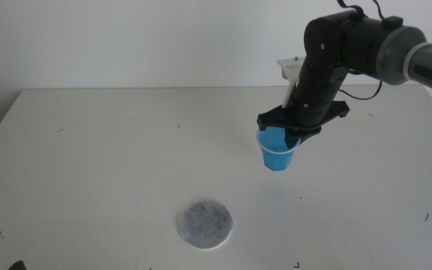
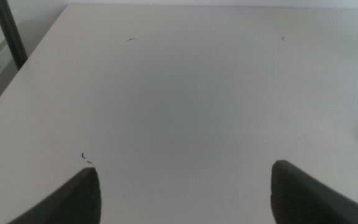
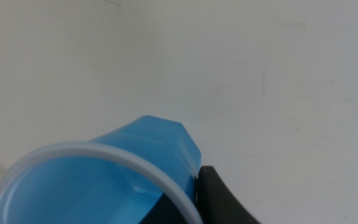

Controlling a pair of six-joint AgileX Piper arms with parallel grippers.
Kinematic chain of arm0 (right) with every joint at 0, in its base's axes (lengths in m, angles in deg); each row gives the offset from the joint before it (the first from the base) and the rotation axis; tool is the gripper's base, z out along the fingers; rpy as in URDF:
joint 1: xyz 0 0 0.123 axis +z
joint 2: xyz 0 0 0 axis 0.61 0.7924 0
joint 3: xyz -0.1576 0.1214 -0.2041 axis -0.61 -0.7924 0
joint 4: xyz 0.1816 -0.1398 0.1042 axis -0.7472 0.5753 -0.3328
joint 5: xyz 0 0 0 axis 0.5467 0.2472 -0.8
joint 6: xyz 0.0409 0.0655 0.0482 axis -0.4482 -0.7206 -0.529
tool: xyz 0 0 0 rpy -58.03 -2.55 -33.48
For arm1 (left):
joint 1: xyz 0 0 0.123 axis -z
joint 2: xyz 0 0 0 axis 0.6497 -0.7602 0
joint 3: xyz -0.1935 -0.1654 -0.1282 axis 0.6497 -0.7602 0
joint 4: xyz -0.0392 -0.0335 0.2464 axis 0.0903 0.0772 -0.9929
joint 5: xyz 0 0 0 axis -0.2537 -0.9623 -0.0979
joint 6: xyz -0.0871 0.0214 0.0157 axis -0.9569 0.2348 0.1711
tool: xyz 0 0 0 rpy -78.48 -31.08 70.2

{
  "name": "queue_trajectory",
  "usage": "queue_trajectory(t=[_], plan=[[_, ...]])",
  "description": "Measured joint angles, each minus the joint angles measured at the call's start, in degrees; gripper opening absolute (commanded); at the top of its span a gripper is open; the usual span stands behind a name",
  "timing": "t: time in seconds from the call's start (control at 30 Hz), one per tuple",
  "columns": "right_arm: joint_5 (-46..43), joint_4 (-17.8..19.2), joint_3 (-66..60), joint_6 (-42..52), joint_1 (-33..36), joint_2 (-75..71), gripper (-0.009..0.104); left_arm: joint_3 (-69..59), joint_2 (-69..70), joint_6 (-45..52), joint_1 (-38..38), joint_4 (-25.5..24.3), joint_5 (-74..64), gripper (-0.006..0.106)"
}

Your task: Place an empty cup on a cup mat.

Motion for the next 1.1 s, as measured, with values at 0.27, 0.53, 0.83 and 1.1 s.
queue_trajectory(t=[0.27, 0.53, 0.83, 1.1], plan=[[1.92, -0.78, 0.04, -1.58, 5.56, -6.27, -0.001, 0.00, 0.00, 0.00, 0.00, 0.00, 0.00, 0.105], [2.64, -0.89, 0.04, -2.37, 13.10, -7.87, -0.001, 0.00, 0.00, 0.00, 0.00, 0.00, 0.00, 0.105], [1.45, -1.10, 0.04, -2.54, 19.80, -7.22, -0.001, 0.00, 0.00, 0.00, 0.00, 0.00, 0.00, 0.105], [1.11, 0.05, 0.04, -2.55, 20.92, -2.42, -0.001, 0.00, 0.00, 0.00, 0.00, 0.00, 0.00, 0.105]])
